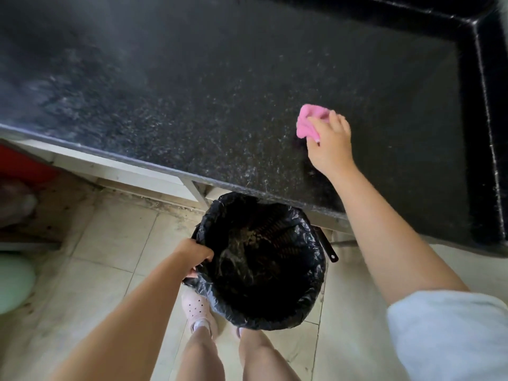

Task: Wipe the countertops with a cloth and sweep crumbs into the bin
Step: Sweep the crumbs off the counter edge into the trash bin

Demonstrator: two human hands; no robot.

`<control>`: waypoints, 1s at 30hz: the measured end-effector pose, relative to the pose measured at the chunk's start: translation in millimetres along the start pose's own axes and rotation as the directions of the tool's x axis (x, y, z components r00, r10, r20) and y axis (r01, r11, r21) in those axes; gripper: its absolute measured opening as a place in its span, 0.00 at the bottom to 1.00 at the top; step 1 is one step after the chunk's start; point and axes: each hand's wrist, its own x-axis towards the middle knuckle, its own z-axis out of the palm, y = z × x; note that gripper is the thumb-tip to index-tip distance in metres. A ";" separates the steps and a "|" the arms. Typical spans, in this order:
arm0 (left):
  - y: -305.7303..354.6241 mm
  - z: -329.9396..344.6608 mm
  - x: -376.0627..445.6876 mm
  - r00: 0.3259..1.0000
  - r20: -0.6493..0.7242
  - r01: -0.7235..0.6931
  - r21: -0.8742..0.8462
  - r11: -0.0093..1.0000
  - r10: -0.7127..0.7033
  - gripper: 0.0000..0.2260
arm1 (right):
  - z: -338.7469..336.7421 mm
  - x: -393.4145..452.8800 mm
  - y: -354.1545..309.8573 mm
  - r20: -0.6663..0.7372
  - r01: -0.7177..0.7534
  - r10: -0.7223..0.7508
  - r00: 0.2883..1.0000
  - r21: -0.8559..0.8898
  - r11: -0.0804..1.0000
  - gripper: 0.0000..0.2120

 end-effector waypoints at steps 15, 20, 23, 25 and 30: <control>-19.1 -25.7 9.5 1.000 -0.022 -0.016 0.030 0.999 0.017 0.05 | 13.2 -161.1 -31.5 0.064 0.449 -0.478 0.876 0.252 0.857 0.17; -22.7 -29.5 12.0 1.000 -0.001 -0.030 0.065 0.997 0.030 0.05 | -20.4 -87.3 -46.0 -0.271 0.214 -0.155 0.950 0.201 0.956 0.18; -25.6 -35.7 12.8 0.999 0.003 -0.036 0.048 0.998 0.036 0.04 | -7.4 -20.9 -47.8 -0.256 -0.070 0.102 0.961 0.129 0.989 0.19; -28.0 -42.9 12.7 0.999 0.010 -0.041 0.039 0.998 0.041 0.04 | 9.4 6.2 -53.9 -0.137 -0.155 0.165 0.977 0.083 0.985 0.21; -36.3 -69.1 12.0 0.998 -0.002 -0.060 0.096 0.994 0.060 0.06 | 43.0 -30.4 -108.6 0.049 0.131 -0.135 0.990 0.075 0.989 0.19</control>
